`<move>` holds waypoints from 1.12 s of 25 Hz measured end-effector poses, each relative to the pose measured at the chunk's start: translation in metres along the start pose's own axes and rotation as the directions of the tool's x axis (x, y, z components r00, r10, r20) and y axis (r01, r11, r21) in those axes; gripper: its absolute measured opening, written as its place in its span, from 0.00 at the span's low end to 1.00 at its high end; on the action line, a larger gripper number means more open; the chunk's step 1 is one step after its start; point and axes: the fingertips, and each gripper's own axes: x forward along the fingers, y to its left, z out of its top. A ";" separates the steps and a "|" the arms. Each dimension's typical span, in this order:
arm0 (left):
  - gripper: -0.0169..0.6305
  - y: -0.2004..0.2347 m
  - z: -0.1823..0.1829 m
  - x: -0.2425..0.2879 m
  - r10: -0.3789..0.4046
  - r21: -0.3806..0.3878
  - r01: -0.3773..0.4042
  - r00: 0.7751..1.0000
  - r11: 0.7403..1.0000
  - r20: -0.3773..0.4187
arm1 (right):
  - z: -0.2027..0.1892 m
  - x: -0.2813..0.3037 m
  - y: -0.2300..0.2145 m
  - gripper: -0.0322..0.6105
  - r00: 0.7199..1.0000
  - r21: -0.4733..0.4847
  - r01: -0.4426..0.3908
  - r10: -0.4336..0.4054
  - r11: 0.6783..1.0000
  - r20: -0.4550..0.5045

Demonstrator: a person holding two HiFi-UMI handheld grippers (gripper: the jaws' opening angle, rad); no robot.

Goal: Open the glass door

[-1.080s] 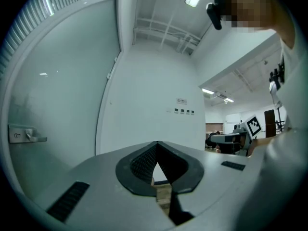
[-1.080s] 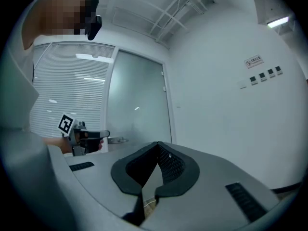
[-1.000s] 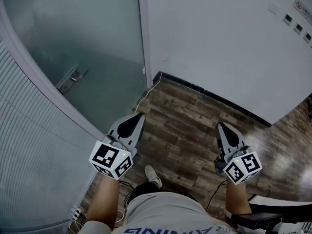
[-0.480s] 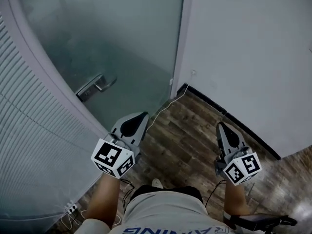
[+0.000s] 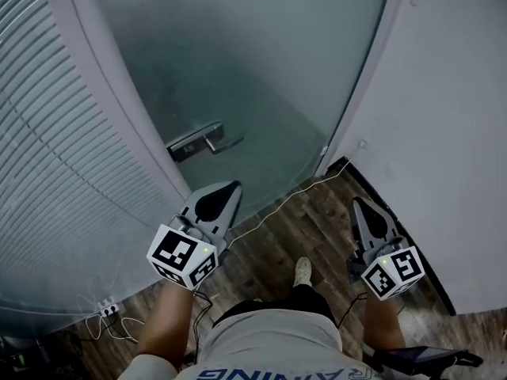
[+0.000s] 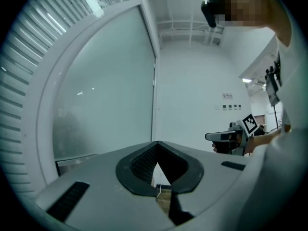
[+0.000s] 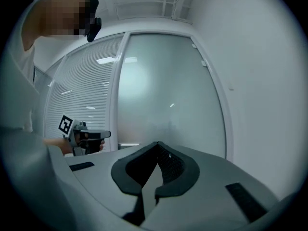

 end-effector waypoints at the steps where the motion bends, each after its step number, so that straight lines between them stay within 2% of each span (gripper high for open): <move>1: 0.02 0.008 0.000 -0.002 0.025 -0.001 -0.025 1.000 1.000 -0.001 | 0.000 0.012 0.001 0.05 1.000 0.000 -0.027 0.027 1.000 -0.004; 6: 0.02 0.051 0.005 -0.005 0.167 -0.011 -0.167 0.986 0.986 -0.001 | 0.003 0.076 0.002 0.05 0.986 0.007 -0.162 0.163 0.987 -0.026; 12: 0.02 0.078 0.003 0.010 0.316 -0.013 -0.316 0.949 0.949 -0.004 | -0.003 0.140 -0.015 0.05 0.948 0.023 -0.312 0.313 0.950 -0.054; 15: 0.02 0.085 0.003 0.015 0.404 -0.012 -0.404 0.915 0.915 -0.002 | -0.004 0.170 -0.021 0.05 0.913 0.028 -0.403 0.404 0.915 -0.058; 21: 0.02 0.097 0.008 0.018 0.561 -0.033 -0.561 0.828 0.827 -0.005 | -0.002 0.220 -0.022 0.05 0.820 0.036 -0.567 0.568 0.823 -0.072; 23: 0.02 0.100 0.010 0.019 0.601 -0.029 -0.601 0.799 0.799 -0.004 | -0.002 0.234 -0.021 0.05 0.789 0.040 -0.609 0.610 0.792 -0.073; 28: 0.02 0.098 0.002 0.018 0.660 -0.028 -0.660 0.751 0.751 -0.018 | -0.012 0.253 -0.014 0.05 0.722 0.051 -0.685 0.687 0.726 -0.084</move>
